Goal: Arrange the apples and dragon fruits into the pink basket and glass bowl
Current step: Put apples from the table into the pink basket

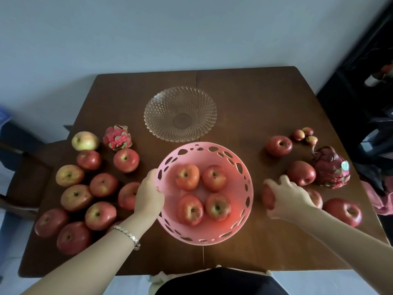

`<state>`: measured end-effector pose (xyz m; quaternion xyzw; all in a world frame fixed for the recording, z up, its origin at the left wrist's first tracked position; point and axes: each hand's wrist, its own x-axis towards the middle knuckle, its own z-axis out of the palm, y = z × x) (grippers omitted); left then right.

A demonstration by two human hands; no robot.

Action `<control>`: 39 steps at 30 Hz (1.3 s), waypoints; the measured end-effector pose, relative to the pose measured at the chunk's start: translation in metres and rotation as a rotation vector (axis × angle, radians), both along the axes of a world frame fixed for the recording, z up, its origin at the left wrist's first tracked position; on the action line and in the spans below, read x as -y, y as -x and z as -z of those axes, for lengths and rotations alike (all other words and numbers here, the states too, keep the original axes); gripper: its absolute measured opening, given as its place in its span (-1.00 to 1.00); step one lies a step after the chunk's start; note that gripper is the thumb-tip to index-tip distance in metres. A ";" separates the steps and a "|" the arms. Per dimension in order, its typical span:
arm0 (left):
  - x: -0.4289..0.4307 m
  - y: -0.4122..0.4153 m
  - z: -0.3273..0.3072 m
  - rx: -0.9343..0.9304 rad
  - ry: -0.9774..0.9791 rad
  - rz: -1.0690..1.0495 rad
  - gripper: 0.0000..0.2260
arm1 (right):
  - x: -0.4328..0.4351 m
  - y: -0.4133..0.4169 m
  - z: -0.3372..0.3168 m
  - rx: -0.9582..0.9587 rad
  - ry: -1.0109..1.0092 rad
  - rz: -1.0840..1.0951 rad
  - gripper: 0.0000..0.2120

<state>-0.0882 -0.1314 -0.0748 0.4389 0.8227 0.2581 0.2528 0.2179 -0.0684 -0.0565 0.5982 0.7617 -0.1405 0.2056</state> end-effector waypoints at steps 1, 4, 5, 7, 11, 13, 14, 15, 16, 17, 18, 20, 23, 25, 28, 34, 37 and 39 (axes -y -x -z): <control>0.002 -0.002 0.000 0.013 -0.011 0.009 -0.66 | -0.003 0.003 -0.012 -0.136 -0.033 0.104 -0.25; 0.007 -0.012 -0.001 0.059 -0.027 0.032 -0.64 | -0.011 0.020 -0.044 -0.560 -0.097 0.255 -0.31; 0.009 -0.015 -0.002 0.071 -0.025 0.051 -0.65 | -0.011 0.030 -0.052 -0.648 -0.084 0.247 -0.32; 0.010 -0.019 -0.003 0.080 -0.014 0.088 -0.70 | -0.004 0.058 -0.057 -0.738 -0.022 0.205 -0.32; 0.009 -0.015 -0.006 0.203 0.022 0.045 -0.76 | 0.016 0.121 -0.027 -0.727 0.182 0.136 -0.31; 0.007 -0.010 -0.007 0.245 0.033 0.017 -0.78 | 0.024 0.146 -0.009 -0.698 0.197 0.106 -0.33; 0.005 -0.008 -0.006 0.244 0.051 0.013 -0.77 | 0.028 0.155 -0.003 -0.681 0.193 0.099 -0.33; 0.004 -0.007 -0.007 0.228 0.072 0.017 -0.75 | 0.031 0.163 0.002 -0.662 0.190 0.095 -0.32; 0.003 -0.007 -0.006 0.203 0.082 0.023 -0.73 | 0.033 0.168 0.006 -0.651 0.186 0.090 -0.31; 0.003 -0.008 -0.007 0.177 0.083 0.033 -0.70 | 0.036 0.172 0.010 -0.648 0.183 0.086 -0.31; 0.004 -0.010 -0.007 0.151 0.069 0.052 -0.67 | 0.038 0.175 0.012 -0.654 0.175 0.086 -0.30; 0.008 -0.015 -0.010 0.099 0.014 0.134 -0.62 | 0.041 0.179 0.017 -0.675 0.173 0.095 -0.33; 0.013 -0.021 -0.013 0.000 -0.019 0.327 -0.61 | 0.042 0.176 0.020 -0.691 0.212 0.099 -0.37; 0.015 -0.022 -0.014 -0.120 0.040 0.444 -0.60 | 0.039 0.166 0.016 -0.692 0.232 0.058 -0.35; 0.014 -0.023 -0.016 -0.383 0.179 0.553 -0.48 | 0.029 0.135 -0.002 -0.704 0.257 -0.013 -0.41; 0.001 -0.032 -0.013 -0.692 0.396 0.691 -0.30 | -0.002 0.040 -0.023 -0.555 -0.117 0.134 -0.65; -0.003 -0.038 -0.014 -0.712 0.389 0.681 -0.30 | -0.016 -0.006 -0.011 -0.067 -0.097 0.257 -0.51; -0.003 -0.038 -0.013 -0.708 0.364 0.668 -0.30 | -0.015 -0.024 0.002 0.244 0.026 0.265 -0.41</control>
